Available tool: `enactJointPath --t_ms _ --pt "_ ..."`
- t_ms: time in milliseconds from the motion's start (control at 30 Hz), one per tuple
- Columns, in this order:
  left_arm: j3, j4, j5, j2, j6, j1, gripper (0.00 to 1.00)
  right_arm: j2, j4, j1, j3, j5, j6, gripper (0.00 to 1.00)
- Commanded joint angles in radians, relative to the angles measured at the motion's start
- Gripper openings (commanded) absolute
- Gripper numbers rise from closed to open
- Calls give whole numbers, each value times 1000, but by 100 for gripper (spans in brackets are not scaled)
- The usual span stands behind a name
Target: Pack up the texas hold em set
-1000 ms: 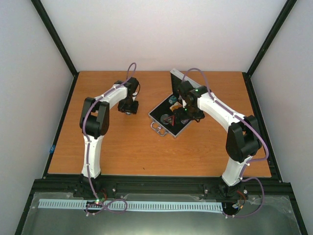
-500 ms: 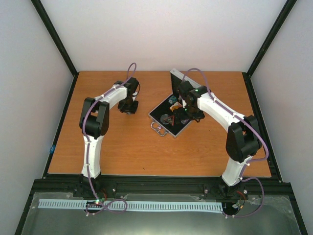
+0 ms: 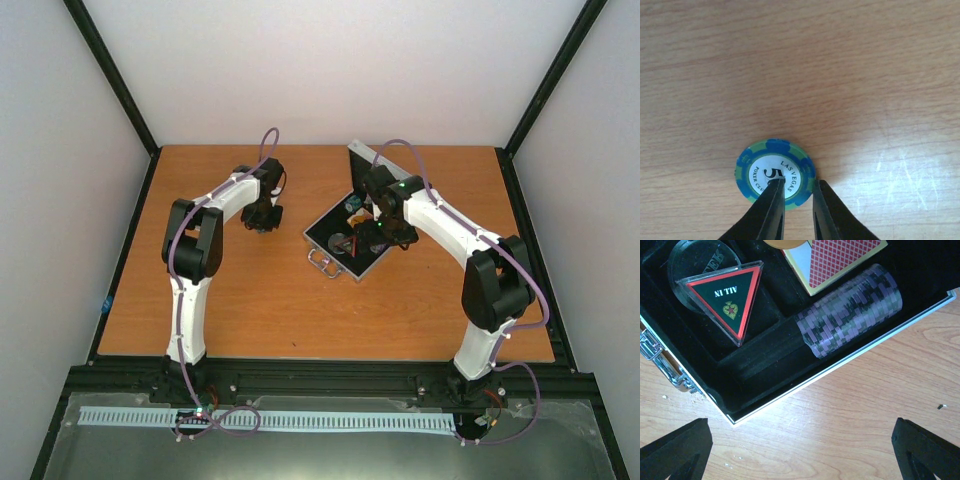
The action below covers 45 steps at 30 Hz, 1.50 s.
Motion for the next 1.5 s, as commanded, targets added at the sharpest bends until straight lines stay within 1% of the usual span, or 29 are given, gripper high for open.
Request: enactJointPath --t_ms 0,67,100,167,267,333,400,500,733,1333,1400,1467 --pt "-9 -9 4 -20 5 5 15 -3 10 -7 -5 -7 8 100" --pt "-6 -10 6 -23 5 5 14 -3 11 -7 -5 -6 9 100" --pt "0 -16 8 -26 4 5 15 -3 11 -7 -7 -6 8 100" --pt "16 -29 4 -37 2 5 31 -3 11 -7 -7 -5 6 100" --pt "33 -38 -7 -64 5 5 61 1 11 -7 -6 -5 3 100" --pt "45 -44 -18 -77 9 5 70 5 11 -8 0 -5 2 100" --pt "63 -55 -37 -71 13 5 73 14 10 -8 8 -7 0 100" --pt "75 -64 -29 -41 19 5 73 23 5 -8 24 -9 -4 100" --pt "75 -55 3 19 26 7 69 22 -7 -7 27 8 -9 100" --pt "72 -40 47 42 30 51 65 29 1 -7 15 4 -10 100" --pt "78 -45 59 53 31 51 64 29 1 -8 16 3 -9 100" --pt "78 -46 72 59 29 51 60 29 0 -7 16 4 -12 100"
